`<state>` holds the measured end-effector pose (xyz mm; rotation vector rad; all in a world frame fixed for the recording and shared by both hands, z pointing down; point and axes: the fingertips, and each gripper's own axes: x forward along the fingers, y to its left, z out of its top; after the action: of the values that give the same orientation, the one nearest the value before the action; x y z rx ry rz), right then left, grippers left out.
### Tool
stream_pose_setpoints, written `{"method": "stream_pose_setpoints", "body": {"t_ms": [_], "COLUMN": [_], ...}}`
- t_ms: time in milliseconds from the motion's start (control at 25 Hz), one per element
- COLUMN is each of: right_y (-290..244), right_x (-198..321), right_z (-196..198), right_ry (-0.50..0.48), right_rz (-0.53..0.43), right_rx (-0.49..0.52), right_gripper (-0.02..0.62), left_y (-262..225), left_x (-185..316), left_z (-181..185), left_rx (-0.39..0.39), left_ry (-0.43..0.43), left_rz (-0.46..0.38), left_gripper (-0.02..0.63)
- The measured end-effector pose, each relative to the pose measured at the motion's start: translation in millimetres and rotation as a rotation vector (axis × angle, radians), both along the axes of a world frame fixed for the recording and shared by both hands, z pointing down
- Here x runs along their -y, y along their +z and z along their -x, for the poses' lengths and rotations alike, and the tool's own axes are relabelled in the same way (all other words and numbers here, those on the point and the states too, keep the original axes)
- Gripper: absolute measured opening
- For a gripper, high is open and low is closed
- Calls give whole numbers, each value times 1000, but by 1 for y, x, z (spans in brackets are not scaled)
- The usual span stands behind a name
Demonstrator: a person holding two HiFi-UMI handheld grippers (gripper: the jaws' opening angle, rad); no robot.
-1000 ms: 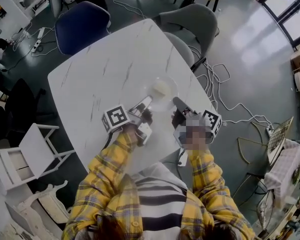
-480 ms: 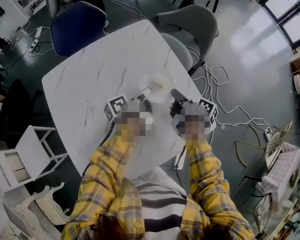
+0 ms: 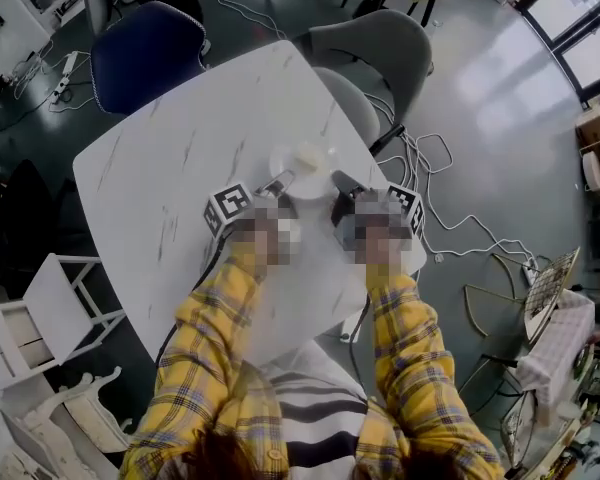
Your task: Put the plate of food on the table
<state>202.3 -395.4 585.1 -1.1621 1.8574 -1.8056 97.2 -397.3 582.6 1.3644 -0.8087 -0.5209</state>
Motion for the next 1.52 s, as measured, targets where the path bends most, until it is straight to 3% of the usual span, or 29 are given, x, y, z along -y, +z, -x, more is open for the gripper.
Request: {"method": "stream_pose_setpoints", "body": {"t_ms": [800,1520], "right_y": [13,13], "right_x": [26,36], "right_z": [-3,-1], "right_ry": [40,64], "right_rz": [64,76], "right_rx": [27,9], "right_gripper": [12,11], "left_y": [11,8], "left_x": [20,12], "left_z": [-1,2], "left_rx": [49,18], "left_ry": [72,112], "left_rz": [131,130], "left_gripper": [11,58]}}
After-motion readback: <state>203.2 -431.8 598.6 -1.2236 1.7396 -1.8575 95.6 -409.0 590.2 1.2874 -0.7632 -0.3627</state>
